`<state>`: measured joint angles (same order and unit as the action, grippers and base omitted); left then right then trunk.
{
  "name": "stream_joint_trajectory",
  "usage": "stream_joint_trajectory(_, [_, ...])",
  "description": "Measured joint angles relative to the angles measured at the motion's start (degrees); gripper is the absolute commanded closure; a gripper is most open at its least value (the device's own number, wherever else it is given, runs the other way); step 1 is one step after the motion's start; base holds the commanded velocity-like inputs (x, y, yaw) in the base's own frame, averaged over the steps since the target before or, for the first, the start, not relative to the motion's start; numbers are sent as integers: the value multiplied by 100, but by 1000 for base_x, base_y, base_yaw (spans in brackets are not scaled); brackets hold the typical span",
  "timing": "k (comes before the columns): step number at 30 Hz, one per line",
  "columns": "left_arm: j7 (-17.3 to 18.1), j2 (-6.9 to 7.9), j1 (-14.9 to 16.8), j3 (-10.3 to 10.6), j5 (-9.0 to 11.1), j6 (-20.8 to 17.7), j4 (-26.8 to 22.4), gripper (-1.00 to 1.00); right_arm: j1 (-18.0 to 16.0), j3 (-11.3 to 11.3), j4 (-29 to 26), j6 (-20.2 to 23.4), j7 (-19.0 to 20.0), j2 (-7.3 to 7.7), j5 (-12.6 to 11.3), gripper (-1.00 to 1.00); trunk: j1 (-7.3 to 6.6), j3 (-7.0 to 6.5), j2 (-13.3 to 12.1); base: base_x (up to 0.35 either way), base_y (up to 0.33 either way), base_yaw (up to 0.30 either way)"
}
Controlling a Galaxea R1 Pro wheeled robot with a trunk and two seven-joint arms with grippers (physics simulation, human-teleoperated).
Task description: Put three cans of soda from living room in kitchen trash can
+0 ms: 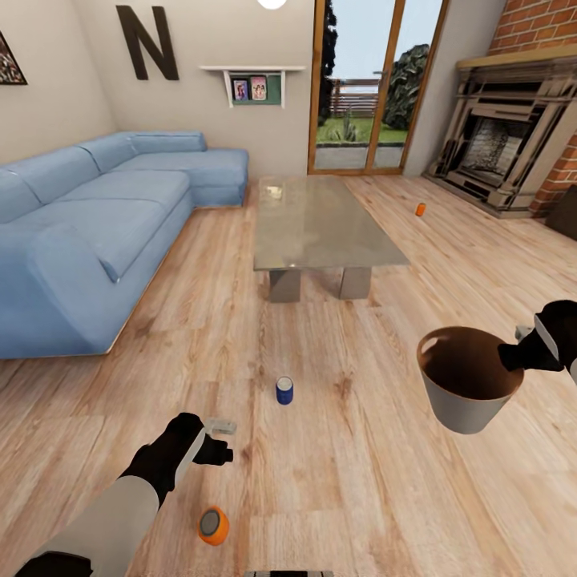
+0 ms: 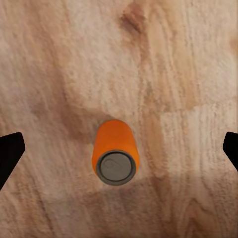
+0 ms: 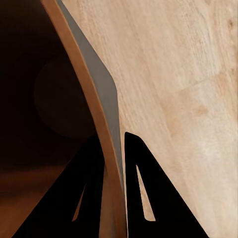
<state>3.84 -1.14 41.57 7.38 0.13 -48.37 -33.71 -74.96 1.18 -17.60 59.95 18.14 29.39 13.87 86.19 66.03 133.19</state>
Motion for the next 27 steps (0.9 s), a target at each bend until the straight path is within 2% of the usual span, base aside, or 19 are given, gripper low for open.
stream_joint_trajectory(25, [-45,-37,0,6,-21,-143,4,-100,-14,1,12,2,-6,-12,8,100,549,670,1003,0,0,0])
stream_joint_trajectory(27, [-43,-45,0,8,-21,-146,4,-100,-14,1,12,2,-7,-15,9,100,555,732,1006,0,0,0])
